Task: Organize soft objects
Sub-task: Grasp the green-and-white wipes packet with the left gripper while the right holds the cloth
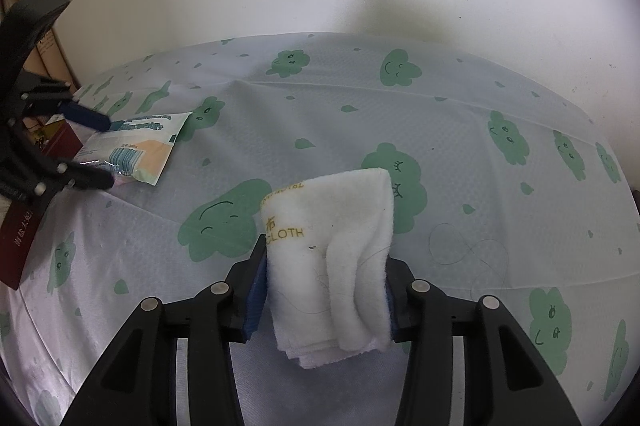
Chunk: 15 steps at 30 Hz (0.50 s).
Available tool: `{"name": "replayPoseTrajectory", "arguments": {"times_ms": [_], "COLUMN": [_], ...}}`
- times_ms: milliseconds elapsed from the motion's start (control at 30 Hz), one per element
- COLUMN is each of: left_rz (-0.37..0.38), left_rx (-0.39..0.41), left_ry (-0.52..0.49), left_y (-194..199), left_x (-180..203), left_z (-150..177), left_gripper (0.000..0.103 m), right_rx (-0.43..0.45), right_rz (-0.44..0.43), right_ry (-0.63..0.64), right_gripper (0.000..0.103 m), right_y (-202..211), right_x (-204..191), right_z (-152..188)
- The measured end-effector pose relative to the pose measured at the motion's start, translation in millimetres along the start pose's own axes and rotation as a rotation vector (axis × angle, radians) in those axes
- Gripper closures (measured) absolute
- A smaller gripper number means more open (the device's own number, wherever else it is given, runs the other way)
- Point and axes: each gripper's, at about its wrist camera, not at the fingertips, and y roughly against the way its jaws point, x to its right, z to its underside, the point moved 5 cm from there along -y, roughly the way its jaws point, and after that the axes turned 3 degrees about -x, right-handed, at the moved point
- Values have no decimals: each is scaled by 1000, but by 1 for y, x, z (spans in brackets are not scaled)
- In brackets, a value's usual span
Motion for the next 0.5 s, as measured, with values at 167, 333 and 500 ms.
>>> {"name": "replayPoseTrajectory", "arguments": {"times_ms": [167, 333, 500], "left_rz": [-16, -31, -47], "left_rx": [-13, 11, 41], "left_ry": [12, 60, 153], "left_y": [-16, -28, -26], "left_x": [-10, -18, -22], "left_z": [-7, -3, 4], "left_gripper": [23, 17, 18], "right_rx": [-1, -1, -3], "right_rz": [0, 0, 7], "right_ry": [2, 1, 10], "right_gripper": [58, 58, 56], "right_y": [0, 0, 0], "right_x": [-1, -1, -3], "right_z": [0, 1, 1]}}
